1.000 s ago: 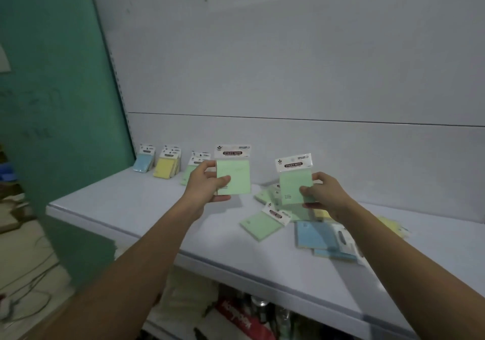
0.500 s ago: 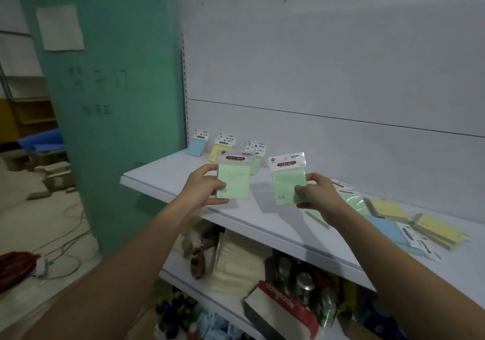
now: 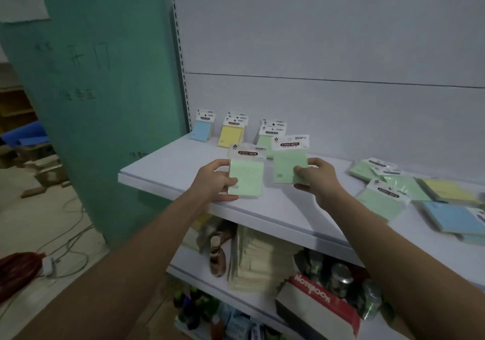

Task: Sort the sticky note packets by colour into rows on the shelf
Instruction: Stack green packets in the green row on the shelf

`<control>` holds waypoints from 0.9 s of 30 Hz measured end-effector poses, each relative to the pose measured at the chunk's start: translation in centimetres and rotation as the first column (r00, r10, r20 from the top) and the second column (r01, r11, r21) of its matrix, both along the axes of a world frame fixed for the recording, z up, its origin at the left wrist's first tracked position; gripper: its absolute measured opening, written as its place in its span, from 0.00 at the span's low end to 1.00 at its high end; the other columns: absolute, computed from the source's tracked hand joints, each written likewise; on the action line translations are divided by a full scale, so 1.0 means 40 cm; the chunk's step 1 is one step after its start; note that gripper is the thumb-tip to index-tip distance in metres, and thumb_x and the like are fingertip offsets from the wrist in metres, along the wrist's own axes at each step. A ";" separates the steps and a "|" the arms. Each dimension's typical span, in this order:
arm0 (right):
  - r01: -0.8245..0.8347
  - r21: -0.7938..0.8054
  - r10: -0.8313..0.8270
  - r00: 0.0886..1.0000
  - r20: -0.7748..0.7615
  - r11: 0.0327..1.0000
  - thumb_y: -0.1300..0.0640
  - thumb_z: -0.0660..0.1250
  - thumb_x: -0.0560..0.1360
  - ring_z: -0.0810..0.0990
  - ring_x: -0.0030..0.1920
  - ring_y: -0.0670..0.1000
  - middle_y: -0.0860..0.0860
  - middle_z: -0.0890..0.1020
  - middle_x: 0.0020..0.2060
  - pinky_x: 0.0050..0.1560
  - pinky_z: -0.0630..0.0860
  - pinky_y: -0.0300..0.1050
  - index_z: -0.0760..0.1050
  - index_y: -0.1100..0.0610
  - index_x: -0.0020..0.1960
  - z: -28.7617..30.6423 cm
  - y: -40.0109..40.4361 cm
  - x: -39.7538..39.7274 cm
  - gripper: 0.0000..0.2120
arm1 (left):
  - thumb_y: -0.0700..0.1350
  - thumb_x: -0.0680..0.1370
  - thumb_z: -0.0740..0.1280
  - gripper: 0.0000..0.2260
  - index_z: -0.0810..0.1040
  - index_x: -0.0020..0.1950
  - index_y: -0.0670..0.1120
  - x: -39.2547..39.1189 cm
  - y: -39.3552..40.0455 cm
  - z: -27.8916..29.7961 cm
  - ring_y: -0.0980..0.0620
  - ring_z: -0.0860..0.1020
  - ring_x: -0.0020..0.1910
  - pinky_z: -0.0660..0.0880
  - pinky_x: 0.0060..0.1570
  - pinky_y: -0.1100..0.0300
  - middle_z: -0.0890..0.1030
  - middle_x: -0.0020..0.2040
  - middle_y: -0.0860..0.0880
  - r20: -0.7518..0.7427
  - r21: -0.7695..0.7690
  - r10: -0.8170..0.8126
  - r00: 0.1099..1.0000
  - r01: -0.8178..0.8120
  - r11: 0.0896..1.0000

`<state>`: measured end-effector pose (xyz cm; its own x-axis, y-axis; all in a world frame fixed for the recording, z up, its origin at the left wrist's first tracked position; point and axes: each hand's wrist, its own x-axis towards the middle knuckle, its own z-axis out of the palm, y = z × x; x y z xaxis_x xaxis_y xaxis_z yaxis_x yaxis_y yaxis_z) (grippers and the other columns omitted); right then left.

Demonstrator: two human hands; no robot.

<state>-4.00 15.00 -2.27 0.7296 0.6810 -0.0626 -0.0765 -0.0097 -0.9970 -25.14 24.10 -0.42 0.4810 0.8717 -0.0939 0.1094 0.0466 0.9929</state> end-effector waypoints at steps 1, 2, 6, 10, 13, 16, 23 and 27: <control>0.012 -0.002 -0.012 1.000 0.007 1.000 0.66 0.66 0.76 0.80 0.49 0.58 0.59 0.80 0.51 0.37 0.78 0.43 0.72 0.60 0.52 -0.004 0.023 0.003 0.06 | 0.31 0.75 0.67 0.16 0.77 0.58 0.47 0.001 0.026 -0.003 0.44 0.82 0.46 0.83 0.41 0.51 0.82 0.51 0.42 -0.006 0.004 0.001 1.000 -0.001 1.000; 0.028 -0.005 -0.028 1.000 0.011 1.000 0.66 0.67 0.76 0.81 0.49 0.57 0.58 0.81 0.51 0.38 0.78 0.43 0.72 0.60 0.51 -0.018 0.055 0.006 0.06 | 0.32 0.75 0.67 0.15 0.77 0.57 0.48 0.002 0.061 -0.010 0.46 0.82 0.43 0.83 0.41 0.53 0.82 0.49 0.44 -0.013 0.008 -0.003 1.000 0.003 1.000; 0.098 0.009 -0.098 0.993 0.063 0.995 0.65 0.69 0.74 0.80 0.40 0.51 0.57 0.82 0.47 0.37 0.74 0.40 0.74 0.55 0.45 -0.039 0.174 0.016 0.06 | 0.31 0.75 0.67 0.16 0.76 0.56 0.48 0.019 0.198 -0.007 0.50 0.83 0.39 0.82 0.36 0.60 0.83 0.46 0.46 0.015 0.023 -0.035 0.999 0.035 0.999; 0.133 0.005 -0.133 0.986 0.106 0.991 0.65 0.71 0.72 0.78 0.36 0.49 0.58 0.81 0.45 0.34 0.71 0.39 0.76 0.60 0.52 -0.034 0.254 0.037 0.10 | 0.30 0.74 0.68 0.17 0.76 0.58 0.46 0.054 0.307 -0.010 0.46 0.83 0.42 0.83 0.40 0.56 0.83 0.48 0.44 0.063 0.026 -0.085 0.994 0.083 0.996; 0.168 -0.022 -0.163 0.977 0.136 0.986 0.64 0.73 0.71 0.79 0.39 0.53 0.57 0.81 0.44 0.36 0.73 0.40 0.76 0.59 0.51 -0.032 0.288 0.045 0.11 | 0.30 0.74 0.68 0.16 0.77 0.56 0.47 0.070 0.358 -0.037 0.45 0.83 0.43 0.82 0.42 0.55 0.83 0.49 0.43 0.108 -0.017 -0.110 0.988 0.112 0.994; 0.220 -0.057 -0.209 0.966 0.155 0.974 0.63 0.75 0.69 0.81 0.41 0.55 0.57 0.82 0.45 0.39 0.75 0.44 0.75 0.57 0.49 -0.046 0.330 0.054 0.12 | 0.29 0.74 0.67 0.17 0.76 0.58 0.45 0.080 0.401 -0.064 0.45 0.82 0.42 0.82 0.43 0.56 0.83 0.49 0.43 0.133 -0.017 -0.136 0.982 0.139 0.990; 0.424 -0.172 -0.323 0.848 0.419 0.889 0.56 0.73 0.72 0.79 0.47 0.53 0.52 0.80 0.47 0.49 0.75 0.45 0.75 0.57 0.56 -0.091 0.405 0.046 0.15 | 0.29 0.73 0.68 0.16 0.77 0.54 0.47 0.120 0.512 -0.099 0.46 0.83 0.43 0.82 0.44 0.53 0.82 0.47 0.45 0.187 -0.016 -0.200 0.962 0.206 0.978; 0.477 -0.219 -0.299 0.784 0.544 0.851 0.55 0.71 0.73 0.77 0.44 0.52 0.51 0.78 0.41 0.48 0.73 0.44 0.77 0.57 0.58 -0.096 0.433 0.026 0.14 | 0.28 0.73 0.69 0.16 0.77 0.54 0.46 0.120 0.536 -0.126 0.48 0.82 0.43 0.83 0.42 0.54 0.81 0.46 0.47 0.222 0.015 -0.255 0.941 0.258 0.966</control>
<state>-2.96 32.30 -6.12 0.9215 0.3345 0.1973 0.3321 -0.4155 -0.8468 -20.36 45.54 -5.47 0.6983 0.7152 0.0281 -0.1015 0.0601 0.9930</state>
